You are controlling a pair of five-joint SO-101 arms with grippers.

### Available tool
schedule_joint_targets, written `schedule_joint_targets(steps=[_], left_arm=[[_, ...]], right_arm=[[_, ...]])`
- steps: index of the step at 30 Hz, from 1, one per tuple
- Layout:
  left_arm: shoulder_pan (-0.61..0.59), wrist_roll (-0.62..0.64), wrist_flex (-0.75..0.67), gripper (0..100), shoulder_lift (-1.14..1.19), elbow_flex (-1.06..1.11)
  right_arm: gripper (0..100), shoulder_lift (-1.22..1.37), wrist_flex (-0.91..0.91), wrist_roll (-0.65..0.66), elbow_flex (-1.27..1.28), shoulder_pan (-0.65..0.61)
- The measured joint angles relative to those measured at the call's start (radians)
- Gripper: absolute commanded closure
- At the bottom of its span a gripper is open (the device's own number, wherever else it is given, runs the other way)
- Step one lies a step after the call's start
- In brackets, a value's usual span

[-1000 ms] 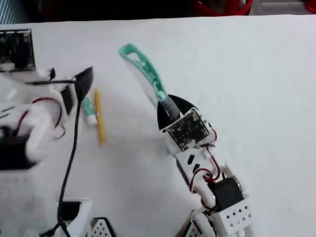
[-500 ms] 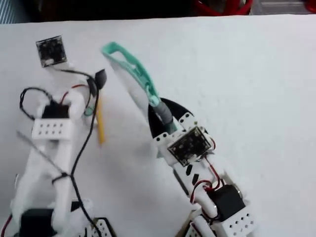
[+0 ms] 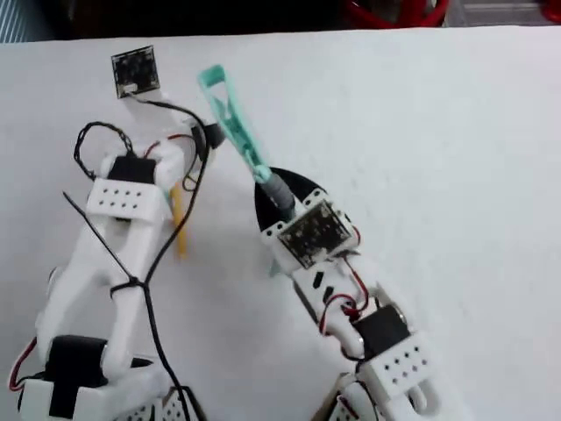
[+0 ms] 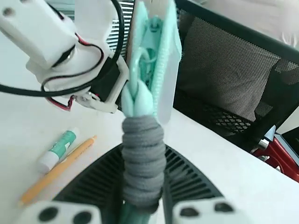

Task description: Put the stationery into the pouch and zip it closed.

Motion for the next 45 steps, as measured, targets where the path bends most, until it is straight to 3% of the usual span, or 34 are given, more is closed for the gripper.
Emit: schedule_joint_targets(steps=[9,17,23,34,45], left_arm=[[0.0,-0.002,0.0,74,-0.012,0.002],[-0.072,-0.002,-0.11,74,-0.034,0.086],[-0.095,-0.002,-0.127,74,-0.035,0.095],[-0.095,-0.002,-0.311,74,-0.035,0.235],[-0.158,-0.107,-0.221,74,-0.037,0.236]], right_arm=[[98.1,0.196,-0.121,-0.003,0.0,-0.002],[98.1,0.204,-0.118,-0.003,0.012,0.046],[98.1,0.144,0.035,-0.003,0.015,0.083],[98.1,-0.338,0.514,-0.003,0.057,0.12],[98.1,-0.612,0.611,0.071,0.23,0.279]])
